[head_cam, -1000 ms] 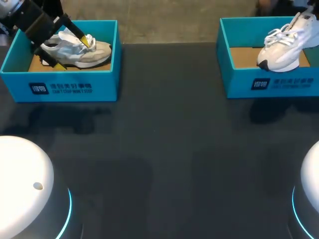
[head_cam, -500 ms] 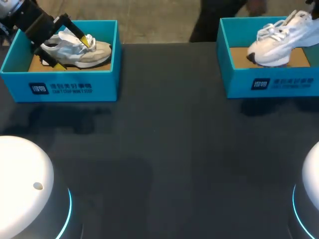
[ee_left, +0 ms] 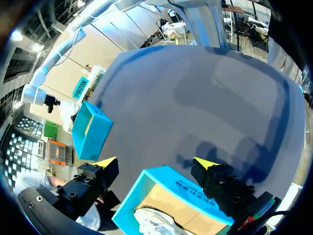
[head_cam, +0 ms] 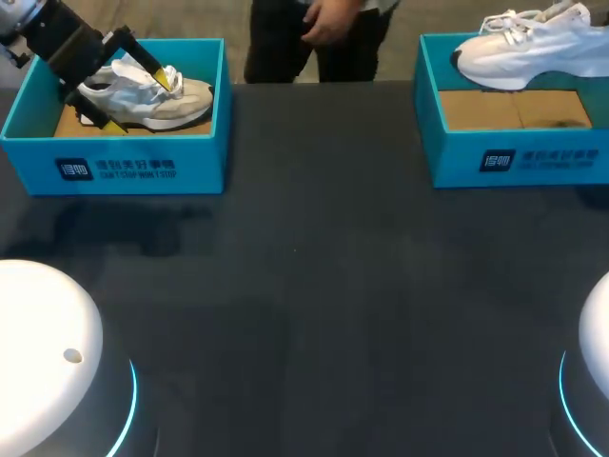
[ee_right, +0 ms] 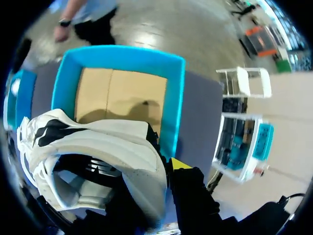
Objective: Take the shoe out of the shoebox, open the shoe tongue, remove and reinsert the insole, then place the shoe into the shoebox
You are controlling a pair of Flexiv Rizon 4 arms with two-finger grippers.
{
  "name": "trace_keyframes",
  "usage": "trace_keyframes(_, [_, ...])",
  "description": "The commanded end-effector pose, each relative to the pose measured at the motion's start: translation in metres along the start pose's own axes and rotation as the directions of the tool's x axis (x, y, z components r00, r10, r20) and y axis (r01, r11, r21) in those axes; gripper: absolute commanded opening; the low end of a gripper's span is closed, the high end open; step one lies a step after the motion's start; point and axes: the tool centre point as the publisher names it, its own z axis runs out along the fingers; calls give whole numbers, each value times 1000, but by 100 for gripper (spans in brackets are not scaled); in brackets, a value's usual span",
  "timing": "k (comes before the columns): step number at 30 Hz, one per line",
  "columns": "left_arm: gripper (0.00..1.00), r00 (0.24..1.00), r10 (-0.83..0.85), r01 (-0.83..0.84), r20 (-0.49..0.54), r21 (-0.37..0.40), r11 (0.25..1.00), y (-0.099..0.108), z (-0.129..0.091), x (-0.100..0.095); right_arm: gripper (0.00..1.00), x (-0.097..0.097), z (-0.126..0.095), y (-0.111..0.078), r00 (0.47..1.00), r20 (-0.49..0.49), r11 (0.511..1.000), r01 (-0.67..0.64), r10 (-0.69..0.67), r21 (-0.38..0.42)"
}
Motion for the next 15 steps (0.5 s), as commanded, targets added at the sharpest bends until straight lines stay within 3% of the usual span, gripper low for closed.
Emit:
trace_keyframes(1, [100, 1000, 0, 0, -4, -1, 1000, 0, -1, 0, 0, 1, 5, -6, 999, -16, 999, -49, 49, -9])
trace_keyframes(15, [100, 1000, 0, 0, -4, -1, 1000, 0, -1, 0, 0, 3, 8, -7, 1000, 13, 1000, -25, 25, -7])
